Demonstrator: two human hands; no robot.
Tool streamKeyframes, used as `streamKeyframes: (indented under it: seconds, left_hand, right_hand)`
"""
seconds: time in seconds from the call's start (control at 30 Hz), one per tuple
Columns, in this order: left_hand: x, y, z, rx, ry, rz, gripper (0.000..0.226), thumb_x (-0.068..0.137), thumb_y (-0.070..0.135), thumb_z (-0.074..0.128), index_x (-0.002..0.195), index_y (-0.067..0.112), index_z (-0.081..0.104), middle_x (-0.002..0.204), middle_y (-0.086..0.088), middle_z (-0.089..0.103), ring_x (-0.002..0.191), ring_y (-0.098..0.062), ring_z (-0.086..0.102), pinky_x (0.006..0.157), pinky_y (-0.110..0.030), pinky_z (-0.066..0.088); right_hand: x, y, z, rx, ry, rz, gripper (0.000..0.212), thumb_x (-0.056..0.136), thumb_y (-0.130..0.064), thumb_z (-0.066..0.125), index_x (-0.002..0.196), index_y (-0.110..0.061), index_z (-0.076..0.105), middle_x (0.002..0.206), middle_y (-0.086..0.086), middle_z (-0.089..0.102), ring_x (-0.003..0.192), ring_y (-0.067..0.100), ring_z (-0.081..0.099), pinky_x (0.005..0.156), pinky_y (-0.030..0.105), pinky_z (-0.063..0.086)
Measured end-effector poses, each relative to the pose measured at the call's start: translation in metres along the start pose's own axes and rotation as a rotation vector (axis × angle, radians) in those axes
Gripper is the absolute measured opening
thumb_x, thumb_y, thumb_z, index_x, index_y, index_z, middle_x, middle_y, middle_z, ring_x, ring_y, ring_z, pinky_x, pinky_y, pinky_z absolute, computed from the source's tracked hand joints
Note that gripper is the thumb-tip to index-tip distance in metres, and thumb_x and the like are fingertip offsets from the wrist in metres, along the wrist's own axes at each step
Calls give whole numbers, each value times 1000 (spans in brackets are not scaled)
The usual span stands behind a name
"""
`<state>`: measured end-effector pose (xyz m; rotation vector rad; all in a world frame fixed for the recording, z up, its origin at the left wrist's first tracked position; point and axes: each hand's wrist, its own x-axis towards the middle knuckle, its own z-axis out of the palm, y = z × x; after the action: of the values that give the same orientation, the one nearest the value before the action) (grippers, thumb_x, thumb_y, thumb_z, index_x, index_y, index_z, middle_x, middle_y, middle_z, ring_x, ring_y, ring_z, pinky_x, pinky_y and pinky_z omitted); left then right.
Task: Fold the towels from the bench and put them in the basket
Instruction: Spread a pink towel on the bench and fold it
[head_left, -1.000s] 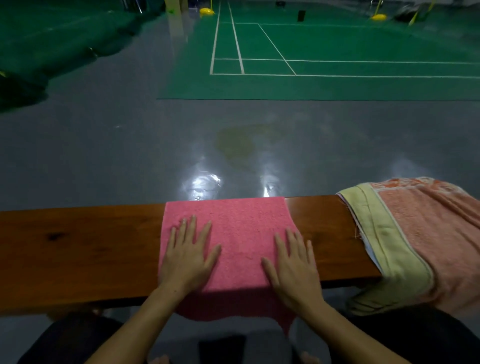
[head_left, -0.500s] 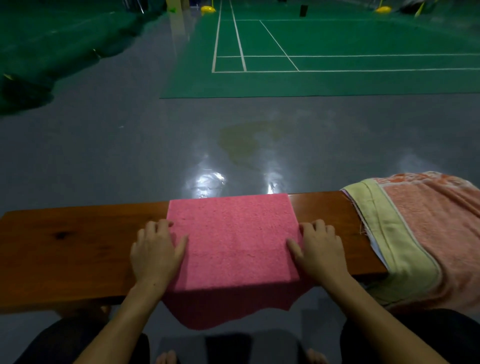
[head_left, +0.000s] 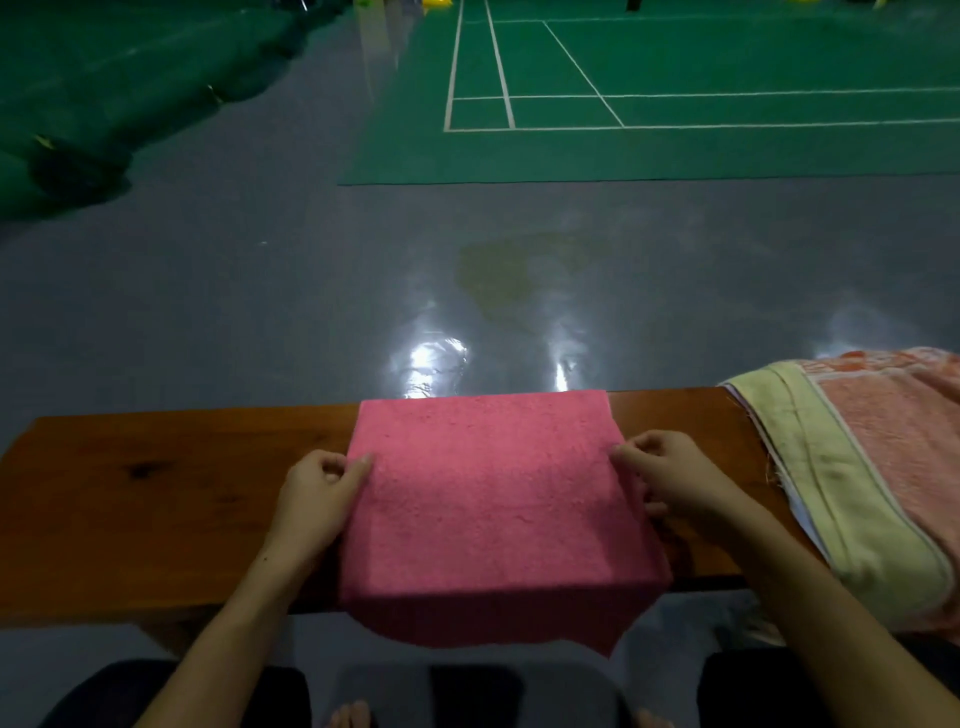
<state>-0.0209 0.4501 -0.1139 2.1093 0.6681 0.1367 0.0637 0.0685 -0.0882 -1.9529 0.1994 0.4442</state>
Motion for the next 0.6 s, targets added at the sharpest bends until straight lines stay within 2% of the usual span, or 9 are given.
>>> streamKeyframes:
  seconds: [0.03, 0.1, 0.17, 0.27, 0.33, 0.37, 0.43, 0.53, 0.6]
  left_hand:
    - [0, 1, -1, -66, -25, -38, 29, 93, 37, 78, 102, 11, 71, 101, -2, 73, 91, -20, 69, 79, -40, 56]
    - [-4, 5, -5, -169, -43, -87, 39, 88, 29, 84, 117, 10, 65, 112, -2, 67, 90, -12, 65, 76, -34, 54]
    - [-7, 11, -10, -236, 6, -92, 53, 86, 23, 87, 129, 12, 59, 113, -4, 62, 88, -8, 60, 75, -30, 51]
    - [-12, 17, -18, -336, -43, -57, 41, 91, 16, 81, 127, 9, 63, 103, 1, 67, 79, -4, 65, 64, -24, 53]
    - [-18, 21, -23, -454, -172, -39, 29, 93, 9, 75, 121, 8, 69, 98, -8, 73, 68, -3, 69, 52, -17, 51]
    - [-21, 24, -25, -505, -222, -26, 29, 90, 6, 77, 119, 7, 71, 98, -14, 75, 70, -6, 71, 51, -17, 51]
    - [-23, 24, -31, -567, -257, 34, 38, 79, 5, 83, 115, 6, 73, 104, -19, 77, 82, -15, 74, 60, -22, 58]
    - [-25, 24, -39, -613, -224, 115, 43, 71, 8, 87, 113, 8, 76, 113, -15, 77, 102, -23, 74, 85, -33, 62]
    - [-32, 29, -45, -638, -191, 169, 43, 73, 6, 85, 114, 8, 76, 114, -13, 78, 102, -20, 73, 85, -29, 62]
  right_hand:
    - [-3, 0, -2, 73, -61, 31, 21, 102, -25, 67, 99, -5, 70, 73, 5, 61, 59, 13, 53, 48, 27, 38]
    - [-9, -1, -4, 174, -133, 58, 17, 101, -19, 69, 116, -12, 70, 88, 7, 73, 67, 15, 65, 47, 25, 44]
    - [-14, -2, -9, 362, -197, 69, 36, 97, -8, 71, 129, -21, 66, 105, 15, 74, 72, 19, 72, 51, 26, 53]
    - [-23, -4, -17, 562, -350, 13, 52, 89, 3, 72, 133, -25, 70, 118, 22, 73, 90, 32, 74, 66, 39, 63]
    - [-29, -5, -20, 541, -371, -39, 44, 89, -1, 73, 129, -20, 74, 126, 19, 73, 107, 34, 72, 80, 43, 62]
    - [-32, -5, -21, 525, -344, -54, 39, 89, -3, 74, 125, -17, 76, 127, 18, 72, 111, 33, 72, 84, 43, 60]
    - [-36, -6, -20, 515, -274, -75, 34, 88, -6, 76, 120, -14, 79, 126, 17, 73, 110, 31, 71, 88, 44, 57]
    - [-43, -9, -19, 554, -182, -134, 31, 86, -8, 77, 117, -13, 80, 124, 19, 73, 103, 28, 71, 86, 42, 56]
    - [-49, -15, -19, 603, -144, -183, 31, 86, -7, 75, 116, -12, 80, 121, 19, 74, 93, 23, 71, 75, 34, 59]
